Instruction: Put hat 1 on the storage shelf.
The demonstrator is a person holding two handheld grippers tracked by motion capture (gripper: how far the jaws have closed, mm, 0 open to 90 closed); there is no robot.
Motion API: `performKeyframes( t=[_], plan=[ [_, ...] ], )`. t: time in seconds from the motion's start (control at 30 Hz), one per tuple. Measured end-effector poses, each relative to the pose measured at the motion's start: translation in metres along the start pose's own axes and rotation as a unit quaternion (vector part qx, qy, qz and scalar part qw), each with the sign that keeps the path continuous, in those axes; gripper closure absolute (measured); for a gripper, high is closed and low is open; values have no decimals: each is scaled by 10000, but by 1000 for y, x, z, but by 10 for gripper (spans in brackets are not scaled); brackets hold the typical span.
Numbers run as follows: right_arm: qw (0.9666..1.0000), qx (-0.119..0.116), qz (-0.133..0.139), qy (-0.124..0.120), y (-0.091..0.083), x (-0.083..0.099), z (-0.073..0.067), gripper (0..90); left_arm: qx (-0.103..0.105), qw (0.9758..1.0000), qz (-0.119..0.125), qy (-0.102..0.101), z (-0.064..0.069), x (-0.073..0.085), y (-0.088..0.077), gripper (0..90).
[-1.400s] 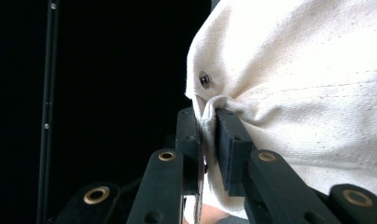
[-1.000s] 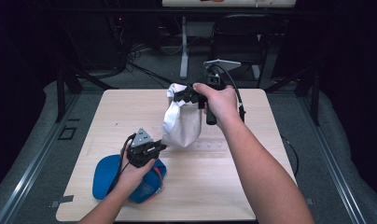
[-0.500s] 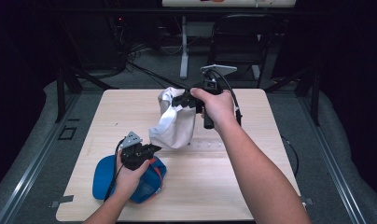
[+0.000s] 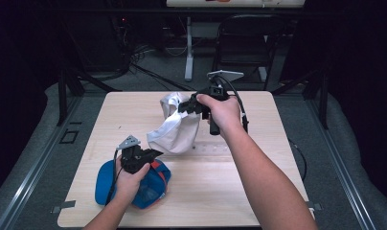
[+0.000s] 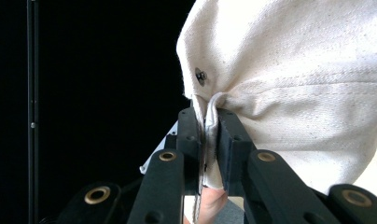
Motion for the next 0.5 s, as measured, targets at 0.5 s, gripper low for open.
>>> performKeyframes(
  t=[0.5],
  plan=[
    [9999, 14, 155, -1, -13, -5, 1, 810, -282, 9905, -345, 1298, 6, -2, 4, 848]
  ],
)
Point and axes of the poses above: each handheld gripper's, and its own axes: y roughly forward along the jaws, x roughly out of its underside, z roughly to its right, the point moved 7 cm from there along y, roughly forward along the jaws, and after that the axes turned 10 degrees about -x, right-handed, at the moved point
